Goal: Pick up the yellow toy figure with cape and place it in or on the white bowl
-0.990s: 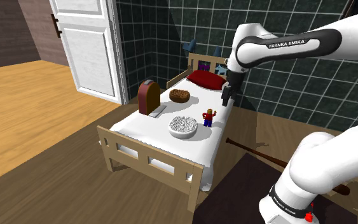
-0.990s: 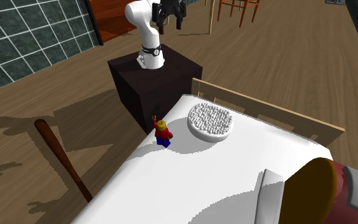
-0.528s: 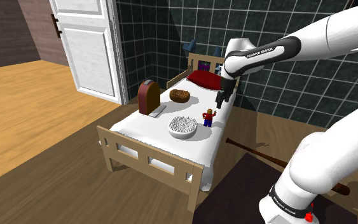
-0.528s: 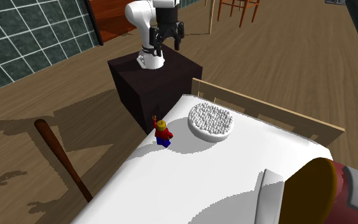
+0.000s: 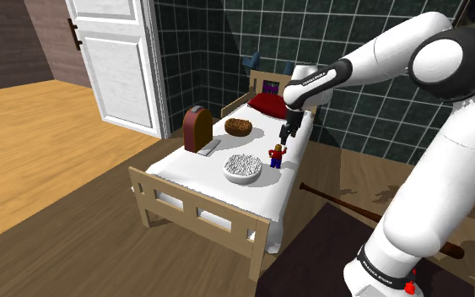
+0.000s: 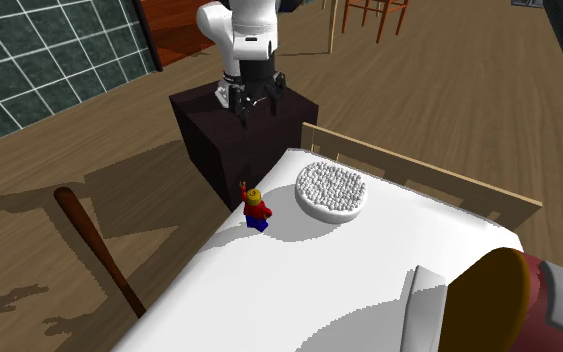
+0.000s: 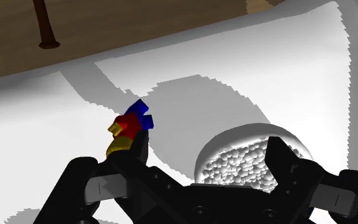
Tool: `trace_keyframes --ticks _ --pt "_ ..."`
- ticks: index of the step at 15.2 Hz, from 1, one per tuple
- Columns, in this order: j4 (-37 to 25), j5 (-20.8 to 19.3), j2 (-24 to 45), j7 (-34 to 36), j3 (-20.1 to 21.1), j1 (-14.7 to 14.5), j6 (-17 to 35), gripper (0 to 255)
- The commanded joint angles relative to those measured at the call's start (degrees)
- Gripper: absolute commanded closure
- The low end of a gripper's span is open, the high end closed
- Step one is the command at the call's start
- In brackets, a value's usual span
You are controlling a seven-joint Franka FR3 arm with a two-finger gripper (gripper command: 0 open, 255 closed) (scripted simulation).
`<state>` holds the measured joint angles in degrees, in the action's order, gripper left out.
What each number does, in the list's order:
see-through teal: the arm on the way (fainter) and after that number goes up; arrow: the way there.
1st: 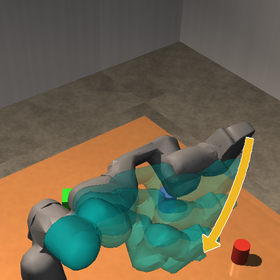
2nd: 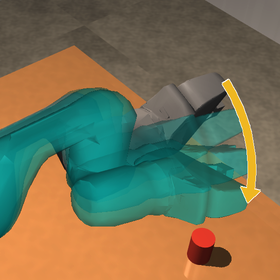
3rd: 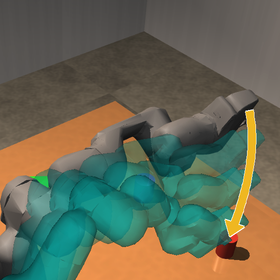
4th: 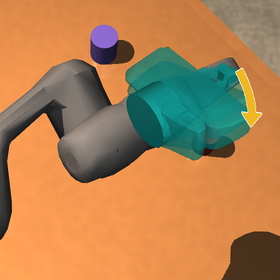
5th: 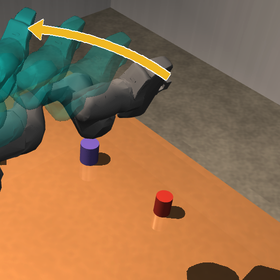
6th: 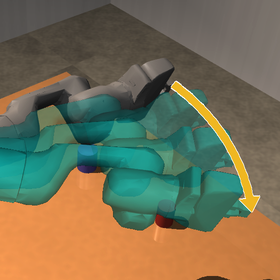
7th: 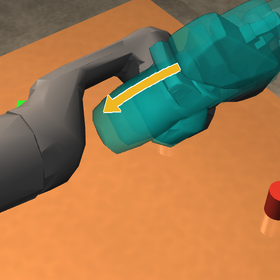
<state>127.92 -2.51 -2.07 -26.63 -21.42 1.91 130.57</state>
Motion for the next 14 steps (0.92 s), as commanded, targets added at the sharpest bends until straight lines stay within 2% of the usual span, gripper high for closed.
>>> trace_keyframes --ticks 1,6,12,14 --pt "-2.3 2.26 4.48 -2.43 -0.66 0.41 2.13 0" --pt "-10.87 8.67 16.11 -8.41 -0.6 2.94 4.79 0" --pt "-23.31 14.45 29.27 -13.35 1.38 7.62 5.29 0" --pt "-23.34 14.9 30.37 -13.63 1.74 7.93 6.32 0"
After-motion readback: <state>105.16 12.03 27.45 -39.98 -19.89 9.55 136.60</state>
